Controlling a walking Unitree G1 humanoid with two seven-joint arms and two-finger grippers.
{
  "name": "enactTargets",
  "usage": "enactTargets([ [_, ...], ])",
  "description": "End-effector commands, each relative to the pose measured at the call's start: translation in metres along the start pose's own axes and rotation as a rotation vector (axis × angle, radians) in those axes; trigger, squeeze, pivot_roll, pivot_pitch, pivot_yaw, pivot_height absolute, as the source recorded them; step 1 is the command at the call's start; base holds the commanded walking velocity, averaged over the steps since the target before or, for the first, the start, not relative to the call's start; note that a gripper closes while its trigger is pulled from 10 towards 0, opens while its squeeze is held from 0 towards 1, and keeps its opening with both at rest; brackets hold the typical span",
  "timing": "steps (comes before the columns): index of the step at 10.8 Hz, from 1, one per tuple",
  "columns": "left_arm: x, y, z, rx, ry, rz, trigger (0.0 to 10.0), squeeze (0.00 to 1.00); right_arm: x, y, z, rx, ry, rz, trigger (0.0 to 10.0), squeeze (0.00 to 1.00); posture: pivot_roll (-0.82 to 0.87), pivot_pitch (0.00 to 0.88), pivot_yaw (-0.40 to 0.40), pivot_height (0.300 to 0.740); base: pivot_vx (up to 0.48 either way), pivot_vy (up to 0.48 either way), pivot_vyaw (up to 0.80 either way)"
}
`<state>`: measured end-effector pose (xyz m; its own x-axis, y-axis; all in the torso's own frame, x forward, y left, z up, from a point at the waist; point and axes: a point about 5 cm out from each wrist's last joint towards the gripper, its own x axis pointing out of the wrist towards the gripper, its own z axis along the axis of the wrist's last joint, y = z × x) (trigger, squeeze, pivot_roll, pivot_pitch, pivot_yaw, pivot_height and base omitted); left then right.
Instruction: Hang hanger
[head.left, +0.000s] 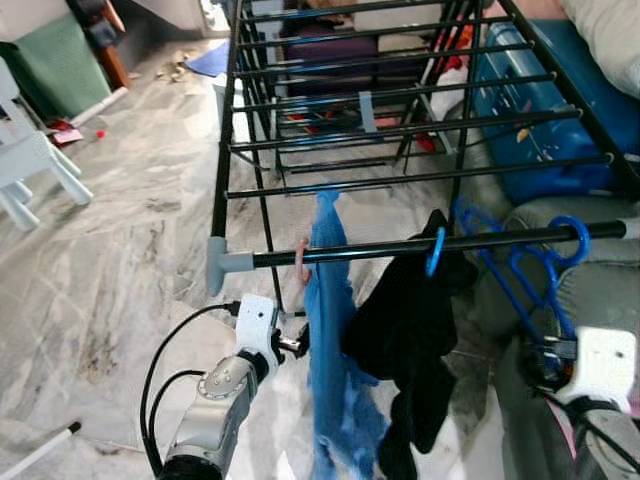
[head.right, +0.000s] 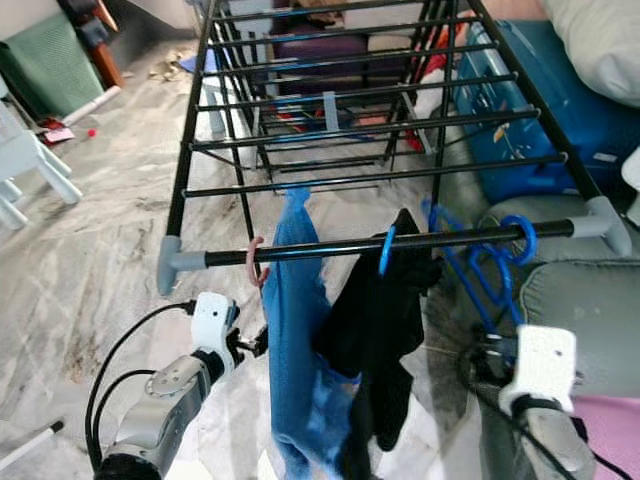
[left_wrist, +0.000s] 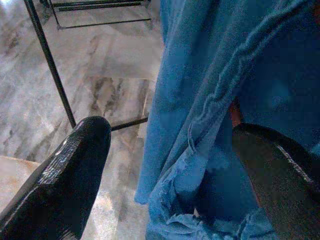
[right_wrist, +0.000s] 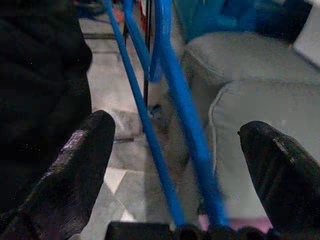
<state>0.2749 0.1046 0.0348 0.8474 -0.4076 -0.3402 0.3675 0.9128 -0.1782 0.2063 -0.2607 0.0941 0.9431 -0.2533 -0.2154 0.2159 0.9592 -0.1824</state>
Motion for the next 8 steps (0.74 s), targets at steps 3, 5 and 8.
enactTargets([
  [3, -0.007, 0.003, 0.0, -0.02, -0.008, 0.016, 10.0, 0.0, -0.005, -0.003, 0.023, -0.096, -0.135, -0.012, 10.0, 1.0, -0.2, 0.15, 0.057, 0.74, 0.0, 0.0, 0.0],
  [5, -0.011, 0.003, 0.003, -0.007, -0.033, 0.019, 10.0, 0.0, -0.007, 0.0, 0.031, -0.098, -0.174, -0.011, 10.0, 1.0, -0.19, 0.153, 0.057, 0.74, 0.0, 0.0, 0.0],
  [8, -0.016, 0.003, 0.009, -0.049, -0.063, 0.017, 10.0, 0.0, -0.009, 0.026, 0.034, -0.168, -0.208, 0.082, 10.0, 1.0, -0.17, 0.143, 0.062, 0.74, 0.0, 0.0, 0.0],
])
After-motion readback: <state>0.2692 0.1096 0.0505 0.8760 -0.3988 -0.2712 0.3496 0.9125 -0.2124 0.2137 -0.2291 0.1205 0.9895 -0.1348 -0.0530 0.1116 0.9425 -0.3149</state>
